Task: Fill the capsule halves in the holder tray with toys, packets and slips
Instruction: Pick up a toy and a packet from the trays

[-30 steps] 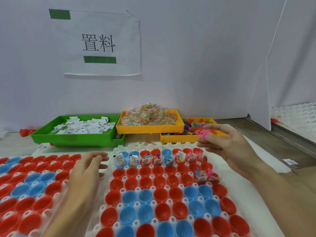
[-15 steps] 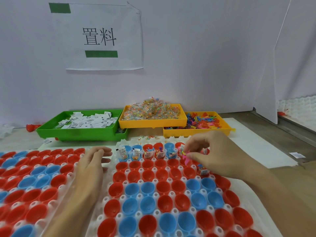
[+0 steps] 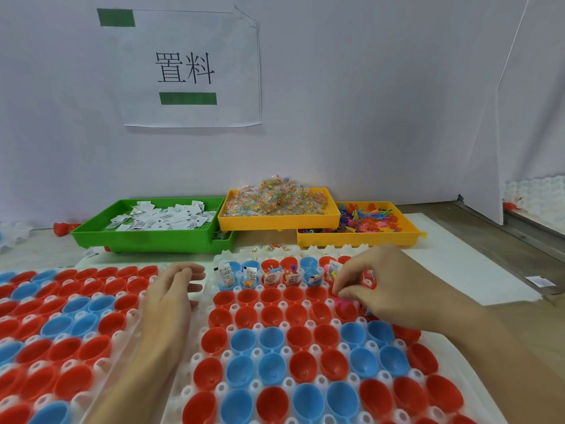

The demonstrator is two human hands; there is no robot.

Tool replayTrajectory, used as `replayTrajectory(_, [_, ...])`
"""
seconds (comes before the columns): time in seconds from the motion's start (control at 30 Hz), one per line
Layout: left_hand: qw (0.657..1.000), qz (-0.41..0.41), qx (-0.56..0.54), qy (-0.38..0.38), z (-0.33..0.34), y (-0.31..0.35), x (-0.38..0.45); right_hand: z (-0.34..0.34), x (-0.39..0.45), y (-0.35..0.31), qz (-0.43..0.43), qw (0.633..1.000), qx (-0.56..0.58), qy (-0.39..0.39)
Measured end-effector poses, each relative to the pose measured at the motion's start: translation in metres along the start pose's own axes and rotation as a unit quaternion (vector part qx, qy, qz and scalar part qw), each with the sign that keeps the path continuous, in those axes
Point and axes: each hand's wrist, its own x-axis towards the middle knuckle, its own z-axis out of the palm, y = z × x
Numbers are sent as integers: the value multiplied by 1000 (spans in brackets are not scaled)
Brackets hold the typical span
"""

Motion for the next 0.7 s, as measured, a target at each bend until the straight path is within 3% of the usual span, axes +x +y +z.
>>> replayTrajectory(0.37, [1000,1,10,-3,0,1,0,3,0,4,3,1000,-6,2])
replayTrajectory(0.7, [1000,-5,-7,4,1,4,-4,-2,22,14,26,989,15,146])
